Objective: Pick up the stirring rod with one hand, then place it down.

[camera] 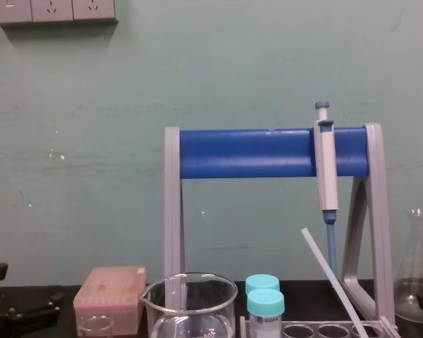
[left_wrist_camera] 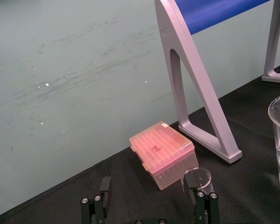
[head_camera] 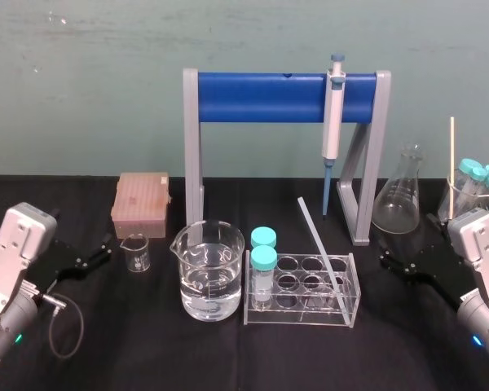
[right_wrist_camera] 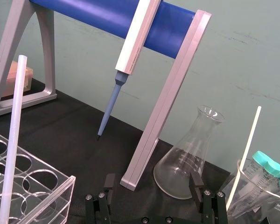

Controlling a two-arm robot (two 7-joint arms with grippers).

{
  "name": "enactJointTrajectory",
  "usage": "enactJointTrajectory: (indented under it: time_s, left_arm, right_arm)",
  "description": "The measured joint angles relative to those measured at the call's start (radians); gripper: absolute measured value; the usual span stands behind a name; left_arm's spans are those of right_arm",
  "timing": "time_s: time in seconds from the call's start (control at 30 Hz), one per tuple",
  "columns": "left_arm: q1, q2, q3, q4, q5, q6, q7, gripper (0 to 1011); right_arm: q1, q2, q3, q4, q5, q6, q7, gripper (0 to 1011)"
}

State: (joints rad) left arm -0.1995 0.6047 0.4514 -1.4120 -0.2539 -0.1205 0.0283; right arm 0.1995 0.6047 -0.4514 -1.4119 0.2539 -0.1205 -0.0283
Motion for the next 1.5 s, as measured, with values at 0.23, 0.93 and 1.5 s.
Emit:
enactJointTrajectory:
  time_s: [0.23,0.93,1.5]
  left_arm:
    - [0.0,0.0,0.0,0.0,0.0,0.0,0.0,1000]
    - [0.0,0.0,0.0,0.0,0.0,0.0,0.0,1000]
    - [0.0,0.0,0.0,0.0,0.0,0.0,0.0,1000]
  right_arm:
    - [0.0,0.0,0.0,0.0,0.0,0.0,0.0,1000]
    - [0.0,0.0,0.0,0.0,0.0,0.0,0.0,1000]
    - [0.0,0.0,0.0,0.0,0.0,0.0,0.0,1000]
